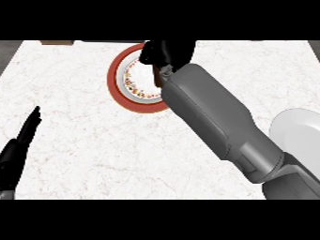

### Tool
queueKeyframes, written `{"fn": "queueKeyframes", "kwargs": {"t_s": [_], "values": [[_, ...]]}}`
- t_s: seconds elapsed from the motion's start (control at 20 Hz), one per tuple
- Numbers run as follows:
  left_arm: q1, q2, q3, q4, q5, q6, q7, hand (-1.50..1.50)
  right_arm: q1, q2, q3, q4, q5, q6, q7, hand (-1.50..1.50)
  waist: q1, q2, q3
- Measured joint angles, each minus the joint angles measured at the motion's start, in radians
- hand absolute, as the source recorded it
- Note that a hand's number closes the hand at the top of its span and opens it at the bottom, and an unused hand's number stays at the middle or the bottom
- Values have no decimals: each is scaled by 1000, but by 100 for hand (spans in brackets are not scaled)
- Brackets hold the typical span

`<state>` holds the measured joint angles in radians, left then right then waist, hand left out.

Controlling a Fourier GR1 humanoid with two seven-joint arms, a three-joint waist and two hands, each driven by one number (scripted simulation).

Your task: Pick the sweet potato from the plate and place it in the plate

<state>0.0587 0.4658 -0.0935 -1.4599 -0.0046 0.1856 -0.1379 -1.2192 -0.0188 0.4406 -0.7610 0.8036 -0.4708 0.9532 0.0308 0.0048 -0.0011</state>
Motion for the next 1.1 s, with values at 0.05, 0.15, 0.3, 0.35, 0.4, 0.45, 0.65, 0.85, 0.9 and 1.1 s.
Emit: {"fn": "queueKeyframes", "kwargs": {"t_s": [0.05,0.15,0.3,0.35,0.4,0.45,0.65,0.85,0.9,1.1], "values": [[-7,-3,-2,5,-5,-2,-4,0,-15,4,-2,29,-23,-1,-4,150,6,2,0],[-20,-9,-8,-3,-10,-6,6,0,-35,9,-5,92,-69,-6,-19,150,19,7,0],[-35,-11,-11,0,-14,-18,4,0,-56,14,-1,175,-130,-25,-47,150,37,12,0],[-32,-9,-6,0,-11,-24,-1,0,-56,15,-8,203,-147,-33,-67,150,40,14,0],[-32,-9,-8,-6,-13,-26,4,0,-50,16,-5,224,-164,-43,-85,150,45,15,0],[-36,-16,-14,-8,-19,-23,8,0,-59,16,-14,246,-184,-46,-101,150,49,17,0],[-63,-24,-27,-13,-34,-24,25,0,-39,17,-45,286,-263,-118,-152,-150,66,24,0],[-81,-30,-36,-15,-40,-32,29,0,-18,16,-67,345,-320,-184,-169,-150,83,30,0],[-87,-29,-34,-13,-40,-34,33,0,-17,16,-67,356,-332,-195,-174,-150,87,31,0],[-80,-36,-39,-19,-44,-36,30,0,-18,16,-76,382,-367,-265,-223,-150,92,30,1]]}}
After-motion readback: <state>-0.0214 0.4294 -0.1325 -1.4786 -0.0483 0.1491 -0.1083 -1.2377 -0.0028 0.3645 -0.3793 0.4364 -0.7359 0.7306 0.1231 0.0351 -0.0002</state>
